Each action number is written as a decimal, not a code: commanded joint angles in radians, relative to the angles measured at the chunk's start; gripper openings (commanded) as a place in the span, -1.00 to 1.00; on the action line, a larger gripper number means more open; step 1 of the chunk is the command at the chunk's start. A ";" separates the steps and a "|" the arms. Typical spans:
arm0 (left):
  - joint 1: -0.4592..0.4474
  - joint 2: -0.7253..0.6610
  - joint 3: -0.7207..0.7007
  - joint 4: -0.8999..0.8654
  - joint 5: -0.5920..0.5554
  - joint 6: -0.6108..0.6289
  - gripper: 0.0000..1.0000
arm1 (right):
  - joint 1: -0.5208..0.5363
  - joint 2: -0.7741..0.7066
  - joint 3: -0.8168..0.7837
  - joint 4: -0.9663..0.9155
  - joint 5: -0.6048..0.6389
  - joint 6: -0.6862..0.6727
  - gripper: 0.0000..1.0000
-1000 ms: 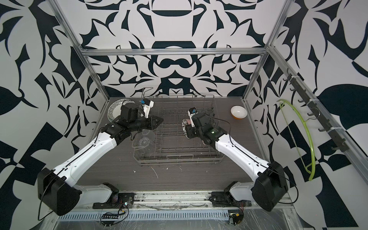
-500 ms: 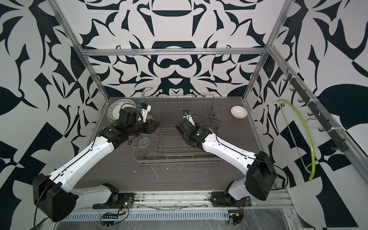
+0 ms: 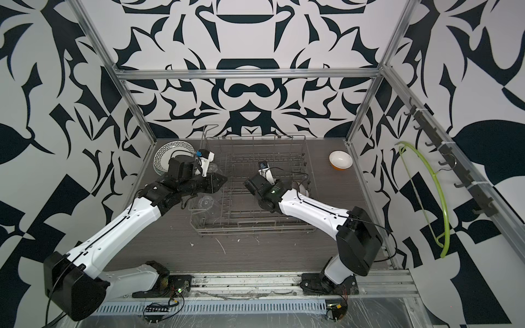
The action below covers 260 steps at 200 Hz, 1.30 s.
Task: Load bowls into a dish rack
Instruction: Place the bowl in the dish rack.
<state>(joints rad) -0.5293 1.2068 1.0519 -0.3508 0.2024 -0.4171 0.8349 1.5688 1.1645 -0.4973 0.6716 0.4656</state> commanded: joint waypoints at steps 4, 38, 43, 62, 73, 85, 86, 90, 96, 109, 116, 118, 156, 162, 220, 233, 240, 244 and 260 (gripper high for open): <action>0.000 -0.030 -0.025 -0.016 -0.003 0.019 -0.42 | 0.009 0.005 0.072 0.023 0.058 0.025 -0.23; 0.000 -0.029 -0.036 -0.008 -0.001 0.020 -0.42 | 0.012 0.064 0.108 -0.001 0.059 0.024 -0.23; 0.001 -0.029 -0.037 -0.007 0.003 0.020 -0.42 | 0.013 0.071 0.114 -0.004 0.058 0.024 -0.23; 0.000 -0.029 -0.041 -0.003 0.005 0.018 -0.41 | 0.017 0.097 0.133 -0.016 0.060 0.024 -0.23; 0.000 -0.029 -0.042 -0.003 0.005 0.020 -0.42 | 0.018 0.111 0.139 -0.020 0.065 0.025 -0.23; 0.000 -0.029 -0.044 -0.004 0.001 0.020 -0.41 | 0.018 0.124 0.145 -0.025 0.065 0.024 -0.23; 0.000 -0.029 -0.044 -0.004 0.001 0.020 -0.41 | 0.020 0.124 0.145 -0.026 0.065 0.024 -0.23; 0.000 -0.031 -0.045 -0.005 0.000 0.020 -0.42 | 0.020 0.128 0.147 -0.027 0.066 0.024 -0.22; 0.000 -0.031 -0.045 -0.005 -0.002 0.020 -0.42 | 0.021 0.134 0.149 -0.030 0.066 0.024 -0.22; 0.001 -0.031 -0.046 -0.004 -0.002 0.020 -0.42 | 0.023 0.147 0.155 -0.039 0.065 0.028 -0.21; 0.001 -0.029 -0.047 -0.004 -0.002 0.020 -0.41 | 0.024 0.153 0.157 -0.045 0.064 0.031 -0.21; 0.001 -0.030 -0.047 -0.005 -0.001 0.020 -0.41 | 0.023 0.155 0.158 -0.049 0.065 0.031 -0.21; 0.000 -0.022 -0.043 -0.001 0.000 0.017 -0.41 | 0.034 0.179 0.155 -0.062 0.064 0.044 -0.21; 0.000 -0.020 -0.043 -0.002 0.001 0.017 -0.41 | 0.035 0.182 0.153 -0.063 0.064 0.044 -0.20; 0.000 -0.015 -0.045 0.003 0.005 0.014 -0.41 | 0.041 0.203 0.159 -0.091 0.088 0.060 0.22; 0.001 -0.014 -0.046 0.003 0.007 0.014 -0.41 | 0.043 0.196 0.149 -0.082 0.090 0.058 0.36; 0.000 -0.016 -0.047 0.004 0.006 0.015 -0.41 | 0.044 0.190 0.143 -0.075 0.086 0.055 0.43; 0.000 -0.015 -0.047 0.004 0.008 0.015 -0.41 | 0.045 0.187 0.140 -0.071 0.085 0.054 0.47; 0.000 -0.012 -0.045 0.008 0.009 0.015 -0.41 | 0.046 0.175 0.133 -0.064 0.087 0.049 0.58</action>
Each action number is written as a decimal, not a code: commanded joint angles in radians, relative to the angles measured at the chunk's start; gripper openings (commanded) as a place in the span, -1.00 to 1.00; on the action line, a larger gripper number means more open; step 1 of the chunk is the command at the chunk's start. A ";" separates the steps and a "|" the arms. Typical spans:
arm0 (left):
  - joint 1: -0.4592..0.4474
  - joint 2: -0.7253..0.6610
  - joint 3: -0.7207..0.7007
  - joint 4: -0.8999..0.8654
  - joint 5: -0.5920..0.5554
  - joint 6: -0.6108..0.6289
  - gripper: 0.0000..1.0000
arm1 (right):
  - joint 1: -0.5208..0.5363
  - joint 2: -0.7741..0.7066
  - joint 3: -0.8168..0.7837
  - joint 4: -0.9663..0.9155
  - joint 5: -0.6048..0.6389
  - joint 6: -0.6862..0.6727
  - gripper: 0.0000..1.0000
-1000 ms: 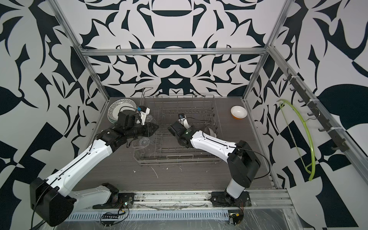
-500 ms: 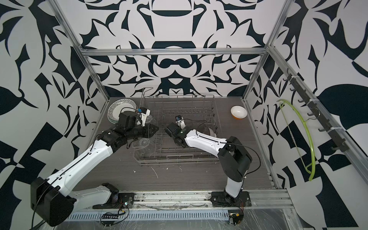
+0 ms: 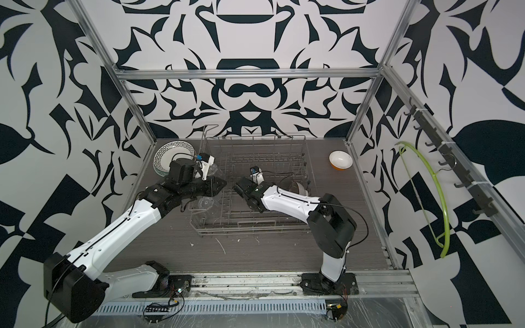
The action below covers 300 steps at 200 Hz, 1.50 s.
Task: Load bowls into a dish rack
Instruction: Place the bowl in the dish rack, then pick up the bowl from the center of the board.
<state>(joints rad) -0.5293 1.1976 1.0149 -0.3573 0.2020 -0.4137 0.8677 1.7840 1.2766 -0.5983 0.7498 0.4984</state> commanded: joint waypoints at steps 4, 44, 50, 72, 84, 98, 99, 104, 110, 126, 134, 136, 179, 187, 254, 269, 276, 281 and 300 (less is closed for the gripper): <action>0.000 -0.003 -0.007 0.015 0.011 0.013 -0.41 | 0.014 -0.042 0.021 0.036 0.010 0.015 0.59; 0.001 0.011 -0.005 0.021 0.015 0.009 -0.40 | 0.015 -0.084 0.012 0.039 0.022 0.011 0.60; 0.001 0.013 -0.005 0.021 0.015 0.009 -0.40 | 0.015 -0.095 0.009 0.040 0.025 0.011 0.60; 0.000 0.013 -0.002 0.021 0.016 0.006 -0.40 | 0.016 -0.153 -0.001 0.041 0.045 0.000 0.60; 0.000 0.013 -0.001 0.023 0.020 0.002 -0.40 | 0.014 -0.193 -0.007 0.040 0.066 -0.016 0.62; 0.000 0.013 -0.001 0.027 0.022 -0.001 -0.40 | 0.000 -0.252 -0.021 0.039 0.092 -0.040 0.65; 0.000 0.013 0.000 0.026 0.023 -0.002 -0.40 | -0.002 -0.256 -0.022 0.039 0.092 -0.042 0.66; 0.000 0.015 0.000 0.027 0.024 -0.003 -0.40 | -0.016 -0.282 -0.027 0.039 0.092 -0.049 0.66; 0.000 0.016 0.000 0.026 0.024 -0.004 -0.40 | -0.042 -0.311 -0.040 0.044 0.081 -0.057 0.65; 0.001 0.020 -0.002 0.028 0.027 -0.005 -0.40 | -0.159 -0.412 -0.087 0.073 -0.025 -0.088 0.59; 0.000 0.021 -0.005 0.031 0.030 -0.005 -0.40 | -0.242 -0.464 -0.118 0.093 -0.095 -0.099 0.56; 0.000 0.020 -0.007 0.032 0.029 -0.006 -0.40 | -0.265 -0.478 -0.126 0.096 -0.111 -0.099 0.55; 0.000 -0.001 -0.046 0.070 0.019 -0.054 -0.40 | -0.745 -0.595 -0.191 0.158 -0.435 -0.148 0.45; 0.001 -0.008 -0.055 0.079 0.008 -0.071 -0.40 | -0.811 -0.577 -0.180 0.156 -0.486 -0.152 0.43; -0.064 -0.078 -0.081 0.084 -0.141 -0.173 -0.38 | -1.111 -0.249 -0.057 0.225 -0.830 -0.094 0.36; -0.094 -0.098 -0.110 0.094 -0.173 -0.183 -0.37 | -1.152 -0.183 -0.021 0.240 -0.861 -0.083 0.34; -0.099 -0.105 -0.120 0.102 -0.174 -0.184 -0.37 | -1.173 -0.157 -0.005 0.247 -0.871 -0.080 0.34; -0.100 -0.107 -0.124 0.105 -0.173 -0.186 -0.36 | -1.186 -0.140 0.006 0.251 -0.878 -0.076 0.34; -0.100 -0.103 -0.116 0.098 -0.175 -0.183 -0.36 | -1.232 -0.072 0.062 0.248 -0.910 -0.073 0.33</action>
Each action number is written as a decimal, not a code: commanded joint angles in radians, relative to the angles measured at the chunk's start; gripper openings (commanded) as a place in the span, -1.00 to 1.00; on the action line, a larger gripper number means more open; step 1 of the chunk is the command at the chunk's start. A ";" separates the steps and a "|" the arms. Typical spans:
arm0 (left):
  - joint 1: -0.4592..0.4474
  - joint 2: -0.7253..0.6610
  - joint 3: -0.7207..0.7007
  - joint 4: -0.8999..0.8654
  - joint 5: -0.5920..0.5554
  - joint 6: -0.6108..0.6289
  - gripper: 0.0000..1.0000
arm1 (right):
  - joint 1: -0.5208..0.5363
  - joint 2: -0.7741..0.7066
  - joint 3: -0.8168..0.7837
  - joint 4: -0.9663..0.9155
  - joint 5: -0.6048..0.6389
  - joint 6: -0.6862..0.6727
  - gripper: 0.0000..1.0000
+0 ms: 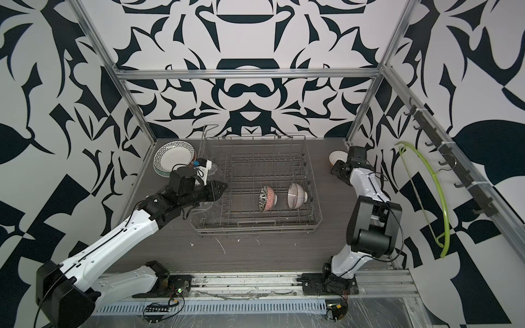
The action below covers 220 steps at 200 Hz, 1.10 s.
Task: Load bowls into a dish rack
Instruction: Pick up the bowl from the center of the board.
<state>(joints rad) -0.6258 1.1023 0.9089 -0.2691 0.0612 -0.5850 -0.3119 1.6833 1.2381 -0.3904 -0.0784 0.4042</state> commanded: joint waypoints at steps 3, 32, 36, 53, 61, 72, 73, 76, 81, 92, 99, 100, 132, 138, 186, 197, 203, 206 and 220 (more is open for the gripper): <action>-0.003 -0.006 -0.010 0.010 -0.033 -0.012 -0.36 | -0.059 0.044 0.111 0.037 -0.089 0.023 0.33; -0.005 0.007 -0.019 0.030 -0.026 -0.015 -0.36 | -0.099 0.136 0.196 0.025 -0.132 0.027 0.30; -0.005 0.008 -0.019 0.030 -0.026 -0.015 -0.36 | -0.101 0.145 0.207 0.023 -0.134 0.028 0.30; -0.005 0.013 -0.019 0.028 -0.031 -0.013 -0.36 | -0.110 0.208 0.263 0.001 -0.159 0.019 0.29; -0.006 0.010 -0.019 0.025 -0.037 -0.012 -0.36 | -0.111 0.241 0.292 -0.009 -0.170 0.014 0.26; -0.005 0.006 -0.021 0.021 -0.043 -0.012 -0.36 | -0.112 0.280 0.319 -0.007 -0.184 0.009 0.25; -0.005 0.007 -0.021 0.021 -0.043 -0.012 -0.36 | -0.112 0.283 0.321 -0.007 -0.186 0.009 0.24; -0.005 0.005 -0.021 0.020 -0.044 -0.012 -0.36 | -0.112 0.291 0.327 -0.005 -0.188 0.006 0.24; -0.005 0.004 -0.023 0.020 -0.045 -0.012 -0.36 | -0.112 0.306 0.337 -0.005 -0.189 0.006 0.24; -0.005 -0.001 -0.028 0.020 -0.049 -0.012 -0.36 | -0.112 0.337 0.363 -0.010 -0.191 0.002 0.24; -0.005 -0.003 -0.031 0.021 -0.050 -0.011 -0.36 | -0.113 0.355 0.381 -0.017 -0.191 -0.002 0.23; -0.005 -0.002 -0.031 0.021 -0.050 -0.011 -0.36 | -0.113 0.357 0.384 -0.020 -0.190 -0.003 0.23; -0.005 0.005 -0.033 0.023 -0.055 -0.006 -0.35 | -0.113 0.402 0.429 -0.031 -0.199 -0.013 0.21; -0.005 0.011 -0.033 0.026 -0.053 -0.006 -0.35 | -0.113 0.408 0.437 -0.035 -0.200 -0.014 0.20; -0.006 0.047 -0.026 0.043 -0.037 -0.006 -0.36 | -0.113 0.441 0.454 -0.042 -0.215 -0.014 -0.01; -0.005 0.050 -0.027 0.044 -0.038 -0.004 -0.36 | -0.113 0.446 0.458 -0.045 -0.215 -0.013 -0.08; -0.005 0.051 -0.026 0.044 -0.038 -0.003 -0.36 | -0.113 0.449 0.459 -0.045 -0.213 -0.013 -0.12; -0.005 0.051 -0.027 0.044 -0.038 -0.003 -0.36 | -0.112 0.450 0.459 -0.045 -0.214 -0.013 -0.13; -0.006 0.050 -0.028 0.047 -0.038 -0.003 -0.36 | -0.112 0.461 0.463 -0.048 -0.215 -0.010 -0.19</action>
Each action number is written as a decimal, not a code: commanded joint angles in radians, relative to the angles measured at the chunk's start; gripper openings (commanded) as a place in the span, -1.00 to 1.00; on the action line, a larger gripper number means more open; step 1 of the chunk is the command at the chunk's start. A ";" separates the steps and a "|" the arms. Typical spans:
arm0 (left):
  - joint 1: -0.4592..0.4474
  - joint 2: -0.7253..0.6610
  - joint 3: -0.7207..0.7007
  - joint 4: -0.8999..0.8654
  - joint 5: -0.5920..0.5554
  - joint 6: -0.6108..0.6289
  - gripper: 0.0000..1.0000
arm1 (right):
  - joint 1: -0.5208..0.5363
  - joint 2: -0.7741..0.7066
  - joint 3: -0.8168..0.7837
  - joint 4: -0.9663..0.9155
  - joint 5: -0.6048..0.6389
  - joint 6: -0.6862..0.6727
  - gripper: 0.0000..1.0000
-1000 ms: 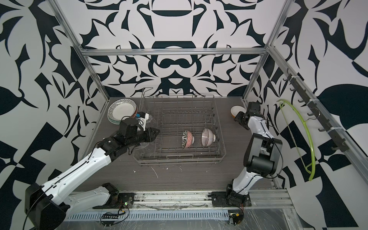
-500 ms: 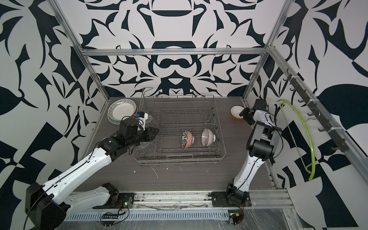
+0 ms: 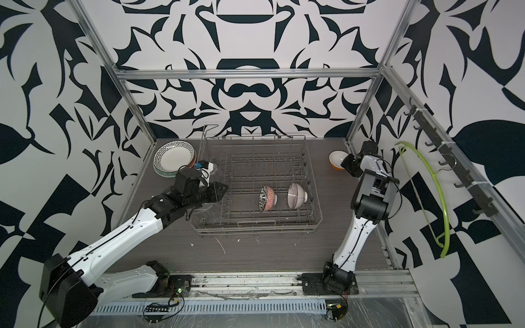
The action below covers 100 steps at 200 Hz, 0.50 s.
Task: Load bowls into a dish rack
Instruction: Pick up the bowl from the center of the board.
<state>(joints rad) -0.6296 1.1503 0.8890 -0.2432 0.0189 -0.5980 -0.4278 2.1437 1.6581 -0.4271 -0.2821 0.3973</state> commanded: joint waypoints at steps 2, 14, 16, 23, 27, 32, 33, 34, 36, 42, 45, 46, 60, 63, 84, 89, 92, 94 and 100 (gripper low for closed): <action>-0.001 0.001 -0.009 0.021 0.004 0.010 -0.36 | 0.004 0.002 0.043 -0.013 -0.011 -0.003 -0.20; -0.001 -0.002 -0.010 0.023 0.006 0.010 -0.36 | 0.003 0.011 0.048 -0.019 -0.015 -0.001 -0.36; -0.001 -0.003 -0.010 0.022 0.006 0.010 -0.36 | 0.003 0.012 0.048 -0.020 -0.015 -0.001 -0.43; -0.003 -0.006 -0.010 0.020 0.004 0.010 -0.36 | 0.004 0.013 0.044 -0.018 -0.016 0.002 -0.65; -0.001 -0.007 -0.010 0.019 0.004 0.010 -0.36 | 0.003 0.013 0.042 -0.018 -0.018 0.002 -0.73; -0.002 -0.009 -0.010 0.018 0.005 0.010 -0.36 | 0.003 0.012 0.039 -0.016 -0.021 0.002 -0.79; -0.001 -0.008 -0.010 0.018 0.004 0.010 -0.36 | 0.003 0.012 0.038 -0.016 -0.022 0.002 -0.80; -0.001 -0.009 -0.010 0.018 0.004 0.010 -0.36 | 0.003 0.012 0.037 -0.015 -0.023 0.002 -0.81; -0.002 -0.010 -0.010 0.018 0.003 0.010 -0.36 | 0.003 0.011 0.035 -0.014 -0.026 0.003 -0.81; -0.002 -0.012 -0.010 0.018 0.004 0.010 -0.36 | 0.004 0.009 0.031 -0.013 -0.031 0.005 -0.84; -0.001 -0.013 -0.010 0.018 0.004 0.012 -0.36 | 0.003 0.007 0.030 -0.012 -0.035 0.006 -0.86; -0.001 -0.013 -0.010 0.018 0.004 0.012 -0.36 | 0.003 0.007 0.029 -0.012 -0.036 0.008 -0.86; -0.001 -0.017 -0.006 0.013 0.002 0.013 -0.35 | 0.003 -0.008 0.017 -0.009 -0.054 0.013 -0.99; -0.001 -0.017 -0.004 0.011 0.001 0.013 -0.35 | 0.003 -0.015 0.012 -0.006 -0.056 0.015 -1.00; -0.001 -0.019 -0.001 0.004 0.002 0.011 -0.35 | 0.003 -0.069 -0.028 0.016 -0.058 0.024 -1.00; -0.002 -0.021 -0.001 0.004 0.003 0.009 -0.35 | 0.003 -0.088 -0.041 0.022 -0.061 0.024 -1.00; -0.001 -0.022 -0.001 0.004 0.004 0.009 -0.36 | 0.003 -0.100 -0.053 0.025 -0.063 0.026 -1.00; -0.001 -0.023 -0.001 0.004 0.004 0.008 -0.36 | 0.003 -0.110 -0.060 0.030 -0.062 0.026 -1.00; -0.001 -0.025 -0.001 0.004 0.006 0.006 -0.36 | 0.003 -0.141 -0.091 0.049 -0.063 0.034 -1.00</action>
<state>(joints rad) -0.6296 1.1492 0.8894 -0.2428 0.0189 -0.5968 -0.4278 2.1452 1.6310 -0.4164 -0.3241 0.4160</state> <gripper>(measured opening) 0.323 0.080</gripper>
